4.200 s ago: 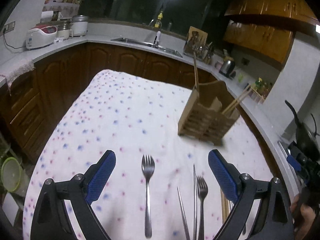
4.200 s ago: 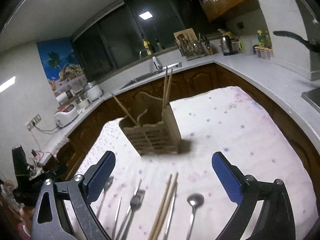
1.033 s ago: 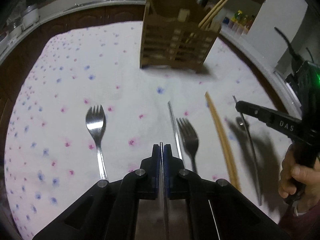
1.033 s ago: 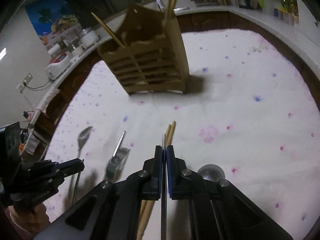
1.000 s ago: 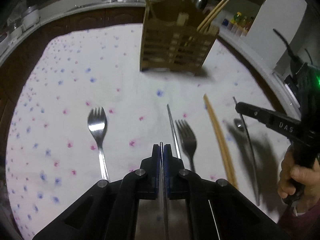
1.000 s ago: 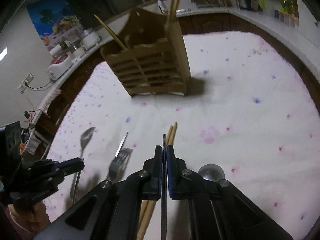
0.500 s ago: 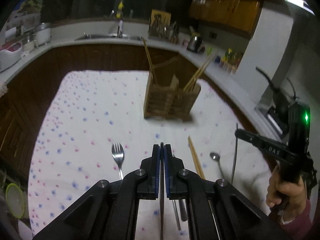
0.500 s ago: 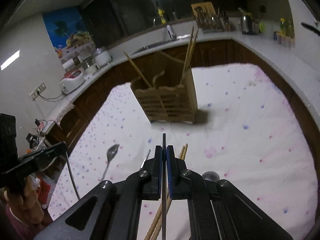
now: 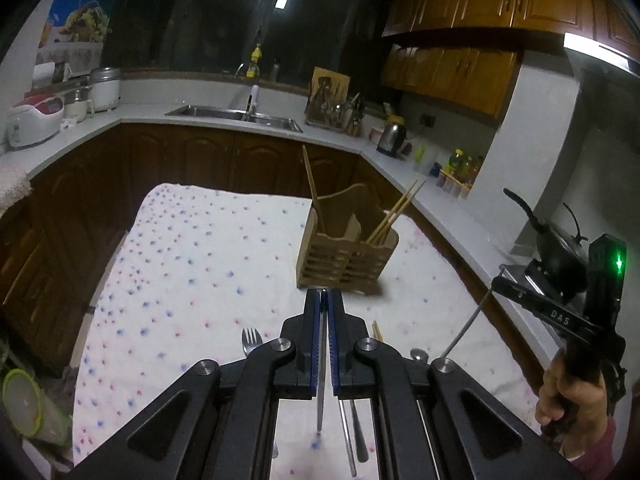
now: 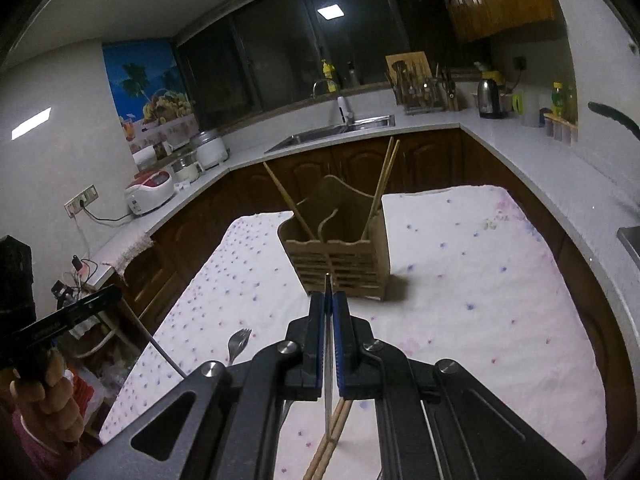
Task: Organize utensils
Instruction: 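Lift both metal chopsticks and carry them over the wooden holder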
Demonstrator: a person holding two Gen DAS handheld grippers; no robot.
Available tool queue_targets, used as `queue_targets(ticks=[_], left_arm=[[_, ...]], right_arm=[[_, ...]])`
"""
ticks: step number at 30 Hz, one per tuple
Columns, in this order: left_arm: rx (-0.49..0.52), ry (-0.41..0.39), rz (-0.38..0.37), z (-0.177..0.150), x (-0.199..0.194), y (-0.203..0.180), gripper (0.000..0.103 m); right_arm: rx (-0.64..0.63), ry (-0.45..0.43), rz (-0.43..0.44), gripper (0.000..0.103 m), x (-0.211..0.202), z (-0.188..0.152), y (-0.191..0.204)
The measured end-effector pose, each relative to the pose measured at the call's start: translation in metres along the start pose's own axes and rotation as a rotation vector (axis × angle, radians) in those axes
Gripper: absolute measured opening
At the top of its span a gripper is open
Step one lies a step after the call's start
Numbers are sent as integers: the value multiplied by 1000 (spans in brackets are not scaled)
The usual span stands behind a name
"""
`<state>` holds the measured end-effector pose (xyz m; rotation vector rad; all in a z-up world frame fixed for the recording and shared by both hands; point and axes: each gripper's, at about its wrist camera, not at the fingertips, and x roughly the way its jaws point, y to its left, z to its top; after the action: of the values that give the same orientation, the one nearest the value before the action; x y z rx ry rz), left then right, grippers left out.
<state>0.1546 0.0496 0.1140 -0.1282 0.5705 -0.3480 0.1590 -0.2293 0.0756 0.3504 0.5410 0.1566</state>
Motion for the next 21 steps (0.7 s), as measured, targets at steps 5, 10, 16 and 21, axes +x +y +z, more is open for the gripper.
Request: queue_targets(ticks=[5, 10, 16, 21], left_arm=[[-4, -30, 2, 9, 1, 5, 2], [-5, -53, 1, 19, 5, 8, 2], [-1, -87, -11, 36, 13, 11, 2], [-3, -144, -27, 58, 21, 14, 2]], right_arm=[[-1, -20, 2, 4, -2, 8, -1], [-2, -36, 2, 4, -1, 15, -2], [0, -67, -1, 4, 0, 31, -7], [-10, -111, -7, 4, 1, 57, -8]])
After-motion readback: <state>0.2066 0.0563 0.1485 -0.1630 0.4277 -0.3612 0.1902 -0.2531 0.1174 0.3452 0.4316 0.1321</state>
